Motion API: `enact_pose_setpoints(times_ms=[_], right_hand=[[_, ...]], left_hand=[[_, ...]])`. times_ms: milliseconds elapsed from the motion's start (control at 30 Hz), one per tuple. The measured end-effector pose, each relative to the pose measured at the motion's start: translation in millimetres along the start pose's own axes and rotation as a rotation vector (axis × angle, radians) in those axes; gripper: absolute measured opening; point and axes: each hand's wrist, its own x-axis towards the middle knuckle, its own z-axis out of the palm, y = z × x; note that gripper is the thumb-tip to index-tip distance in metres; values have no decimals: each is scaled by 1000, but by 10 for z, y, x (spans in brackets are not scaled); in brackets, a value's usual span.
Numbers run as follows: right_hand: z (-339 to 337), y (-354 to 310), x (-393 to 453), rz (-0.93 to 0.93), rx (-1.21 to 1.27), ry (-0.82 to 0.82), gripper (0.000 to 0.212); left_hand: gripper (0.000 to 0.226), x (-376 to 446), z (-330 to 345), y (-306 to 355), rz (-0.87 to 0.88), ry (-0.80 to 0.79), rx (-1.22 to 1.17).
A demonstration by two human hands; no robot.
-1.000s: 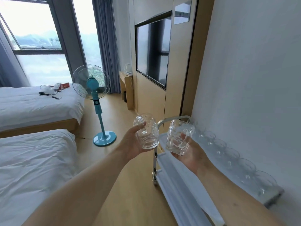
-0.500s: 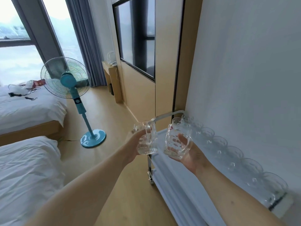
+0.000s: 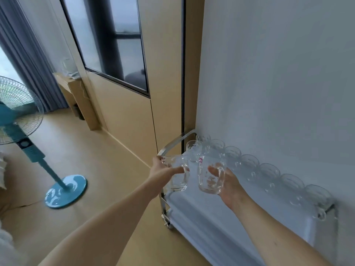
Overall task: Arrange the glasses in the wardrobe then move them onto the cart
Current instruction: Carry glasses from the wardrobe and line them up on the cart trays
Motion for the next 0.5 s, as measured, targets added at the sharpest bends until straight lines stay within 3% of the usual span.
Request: enact_pose_setpoints(times_ms=[100, 167, 300, 400, 500], right_hand=[[42, 73, 101, -13, 64, 112, 18], [42, 127, 139, -32, 68, 171, 24], [11, 220, 200, -63, 5, 265, 56], [-54, 322, 240, -62, -102, 347, 53], [-162, 429, 270, -64, -135, 399, 35]], left_hand=[[119, 276, -61, 2, 17, -78, 47], [120, 446, -64, 4, 44, -128, 119], [114, 699, 8, -12, 116, -200, 286], [115, 823, 110, -60, 148, -261, 419], [116, 943, 256, -117, 220, -314, 543]])
